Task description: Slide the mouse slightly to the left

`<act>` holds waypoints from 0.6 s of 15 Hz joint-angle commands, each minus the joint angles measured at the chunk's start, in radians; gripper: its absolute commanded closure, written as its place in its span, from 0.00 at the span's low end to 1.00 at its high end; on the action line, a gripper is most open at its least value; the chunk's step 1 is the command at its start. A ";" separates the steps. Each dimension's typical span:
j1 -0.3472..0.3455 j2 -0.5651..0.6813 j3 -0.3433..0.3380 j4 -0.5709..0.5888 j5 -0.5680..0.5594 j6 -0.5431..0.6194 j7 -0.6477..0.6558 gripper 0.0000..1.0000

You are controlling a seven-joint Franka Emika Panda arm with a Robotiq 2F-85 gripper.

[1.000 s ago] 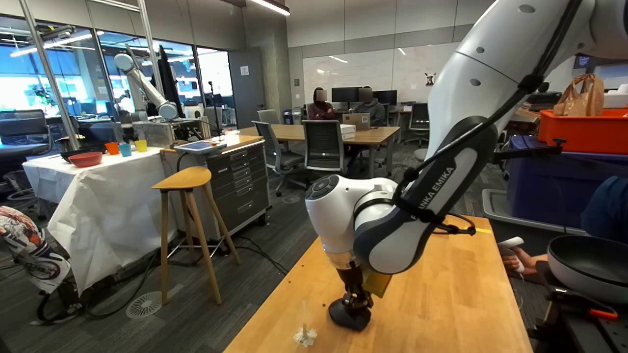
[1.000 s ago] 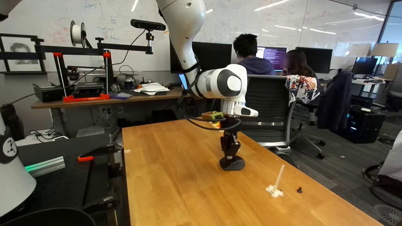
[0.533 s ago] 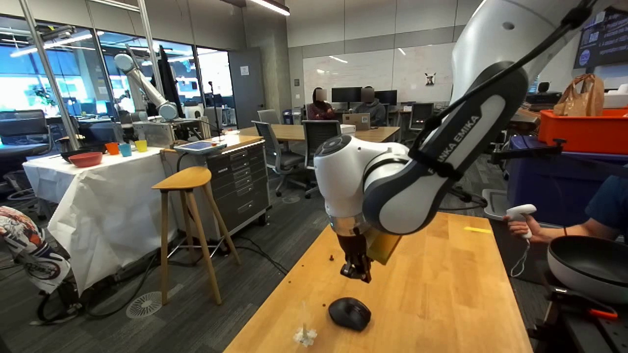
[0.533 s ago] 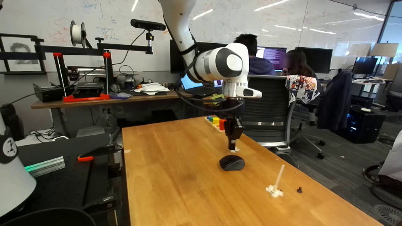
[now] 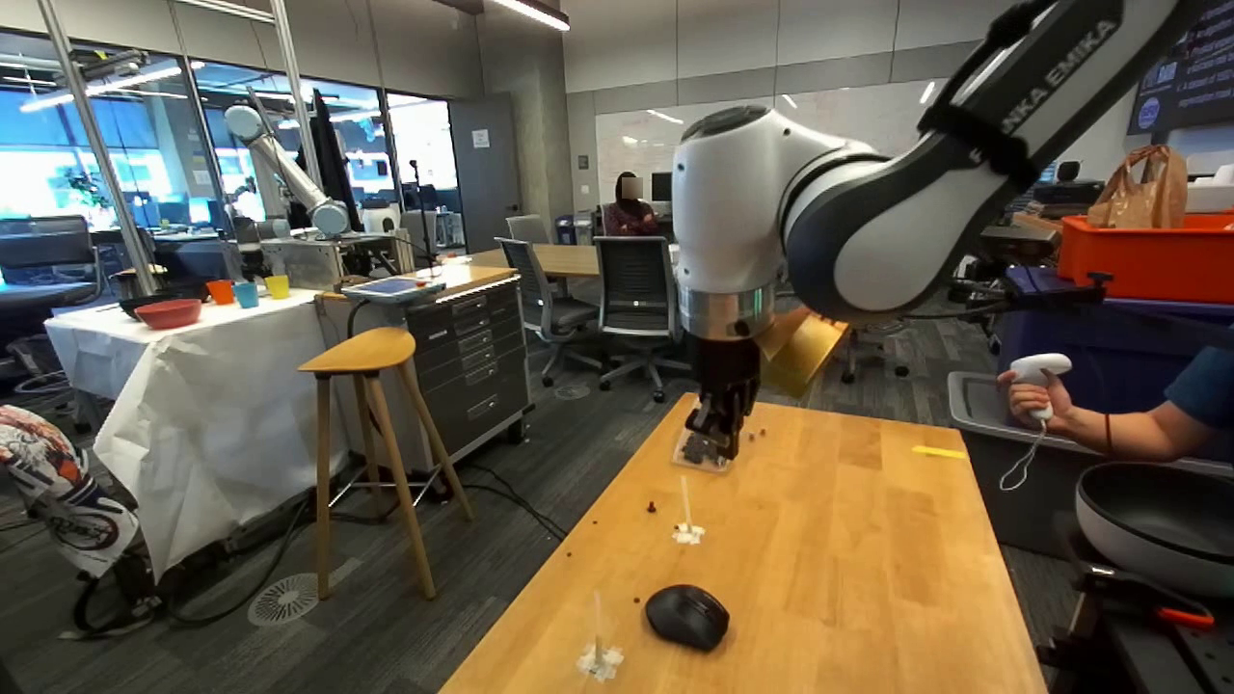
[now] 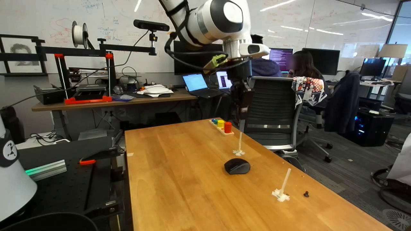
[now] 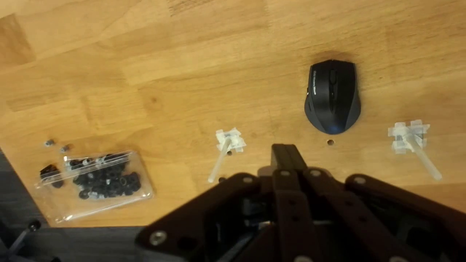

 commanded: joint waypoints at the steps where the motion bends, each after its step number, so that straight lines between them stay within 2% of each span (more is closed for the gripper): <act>1: -0.022 -0.176 0.020 -0.113 -0.061 0.027 0.037 1.00; 5: -0.077 -0.280 0.085 -0.170 0.071 0.059 -0.061 1.00; 9: -0.108 -0.340 0.143 -0.216 0.325 0.112 -0.264 1.00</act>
